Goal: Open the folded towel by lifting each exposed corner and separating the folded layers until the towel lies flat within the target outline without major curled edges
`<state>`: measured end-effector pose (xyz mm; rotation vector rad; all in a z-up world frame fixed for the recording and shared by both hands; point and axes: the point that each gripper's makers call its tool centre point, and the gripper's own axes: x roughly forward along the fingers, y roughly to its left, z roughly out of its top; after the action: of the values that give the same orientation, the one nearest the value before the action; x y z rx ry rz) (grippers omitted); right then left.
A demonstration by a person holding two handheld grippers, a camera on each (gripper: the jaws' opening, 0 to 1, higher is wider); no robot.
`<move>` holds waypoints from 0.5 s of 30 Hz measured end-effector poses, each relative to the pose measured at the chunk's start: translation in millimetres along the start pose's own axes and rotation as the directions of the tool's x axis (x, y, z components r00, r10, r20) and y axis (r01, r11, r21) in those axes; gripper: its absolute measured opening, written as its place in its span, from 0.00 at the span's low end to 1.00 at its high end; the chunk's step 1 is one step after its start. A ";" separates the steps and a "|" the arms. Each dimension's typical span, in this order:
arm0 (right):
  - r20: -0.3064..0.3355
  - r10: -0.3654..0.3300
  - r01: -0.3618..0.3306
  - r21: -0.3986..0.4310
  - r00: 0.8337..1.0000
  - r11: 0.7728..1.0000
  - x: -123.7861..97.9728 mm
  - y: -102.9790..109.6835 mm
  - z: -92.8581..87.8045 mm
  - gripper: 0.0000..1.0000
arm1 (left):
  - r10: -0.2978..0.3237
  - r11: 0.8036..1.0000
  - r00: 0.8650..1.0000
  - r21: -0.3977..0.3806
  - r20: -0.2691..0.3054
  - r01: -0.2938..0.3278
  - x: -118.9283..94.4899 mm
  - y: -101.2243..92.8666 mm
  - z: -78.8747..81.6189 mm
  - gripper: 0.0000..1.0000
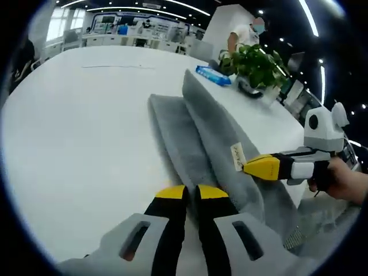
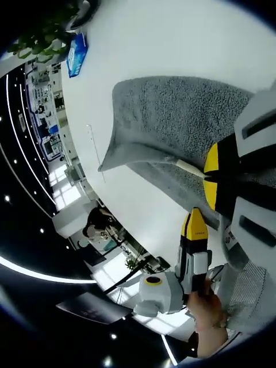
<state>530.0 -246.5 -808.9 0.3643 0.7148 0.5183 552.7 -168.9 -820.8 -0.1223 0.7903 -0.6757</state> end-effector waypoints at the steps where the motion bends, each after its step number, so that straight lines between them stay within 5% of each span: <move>1: 0.000 -0.001 0.001 -0.001 1.000 1.000 -0.2 0.0 0.0 0.00 | -0.003 1.000 1.000 -0.006 -0.002 0.003 0.1 -0.1 -0.6 0.04; 4: 0.000 -0.003 0.003 -0.002 1.000 1.000 -1.7 -1.1 0.8 0.00 | -0.006 1.000 1.000 -0.010 -0.007 0.006 -1.3 -1.9 -1.0 0.02; 10: 0.015 -0.058 0.058 0.008 0.998 0.998 -15.5 -18.8 7.6 0.00 | 0.039 0.992 0.999 0.117 0.037 -0.043 -9.8 5.4 11.5 0.01; 15: 0.009 -0.122 0.122 0.017 0.992 0.992 -26.1 -37.4 7.8 0.00 | 0.065 0.991 0.997 0.116 0.036 -0.069 -14.5 14.4 13.2 0.01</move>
<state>530.9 -292.7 -807.7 0.3359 0.7272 0.3950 561.9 -150.7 -807.5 0.0005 0.7188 -0.6536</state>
